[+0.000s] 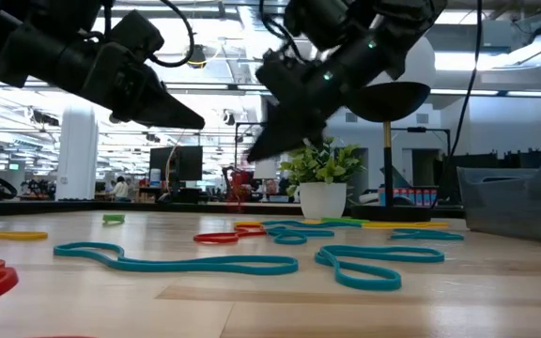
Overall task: Pick and place items into bin
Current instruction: Put the red rubber band into the black transparent bin
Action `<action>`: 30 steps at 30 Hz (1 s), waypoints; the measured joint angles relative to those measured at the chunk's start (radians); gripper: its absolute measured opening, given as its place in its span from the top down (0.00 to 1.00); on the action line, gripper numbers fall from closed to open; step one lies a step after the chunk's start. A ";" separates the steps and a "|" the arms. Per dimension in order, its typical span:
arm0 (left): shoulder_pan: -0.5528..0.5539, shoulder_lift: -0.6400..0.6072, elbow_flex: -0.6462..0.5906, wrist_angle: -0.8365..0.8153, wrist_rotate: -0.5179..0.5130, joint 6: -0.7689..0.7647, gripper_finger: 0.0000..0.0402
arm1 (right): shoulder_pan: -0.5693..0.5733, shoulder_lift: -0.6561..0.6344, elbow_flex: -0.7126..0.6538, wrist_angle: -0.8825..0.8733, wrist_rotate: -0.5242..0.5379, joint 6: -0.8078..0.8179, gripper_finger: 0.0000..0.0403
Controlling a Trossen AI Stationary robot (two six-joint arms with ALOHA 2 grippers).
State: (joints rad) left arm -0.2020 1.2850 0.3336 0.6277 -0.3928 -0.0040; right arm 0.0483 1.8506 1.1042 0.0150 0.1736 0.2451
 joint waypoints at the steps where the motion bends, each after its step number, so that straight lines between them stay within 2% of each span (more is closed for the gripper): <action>1: 0.000 0.000 0.000 -0.008 0.000 0.000 0.74 | 0.000 -0.014 0.000 -0.035 0.021 0.031 1.00; 5: 0.000 0.000 0.000 -0.038 -0.002 0.000 0.73 | 0.017 -0.109 0.001 -0.222 0.128 0.139 1.00; 8: 0.000 0.000 0.000 -0.057 -0.028 0.000 0.73 | 0.057 -0.194 0.001 -0.352 0.240 0.215 1.00; 10: 0.000 0.000 0.000 -0.058 -0.040 0.000 0.73 | 0.092 -0.254 0.002 -0.451 0.278 0.267 1.00; 15: 0.000 0.000 0.000 -0.063 -0.040 -0.017 0.73 | 0.184 -0.395 0.002 -0.777 0.278 0.509 1.00; 19: 0.000 0.000 0.000 -0.064 -0.041 -0.018 0.73 | 0.248 -0.461 0.002 -1.135 0.269 0.873 1.00; 23: 0.000 0.000 0.000 -0.063 -0.041 -0.019 0.73 | 0.313 -0.454 0.002 -1.401 0.173 1.180 1.00; 25: 0.000 0.000 0.000 -0.063 -0.040 -0.019 0.73 | 0.345 -0.430 0.002 -1.451 0.124 1.246 1.00; 30: 0.000 0.000 0.000 -0.063 -0.039 -0.019 0.73 | 0.384 -0.356 0.002 -1.456 0.103 1.243 0.99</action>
State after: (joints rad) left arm -0.2020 1.2850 0.3339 0.5651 -0.4323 -0.0227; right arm 0.4324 1.4945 1.1057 -1.4413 0.2769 1.4876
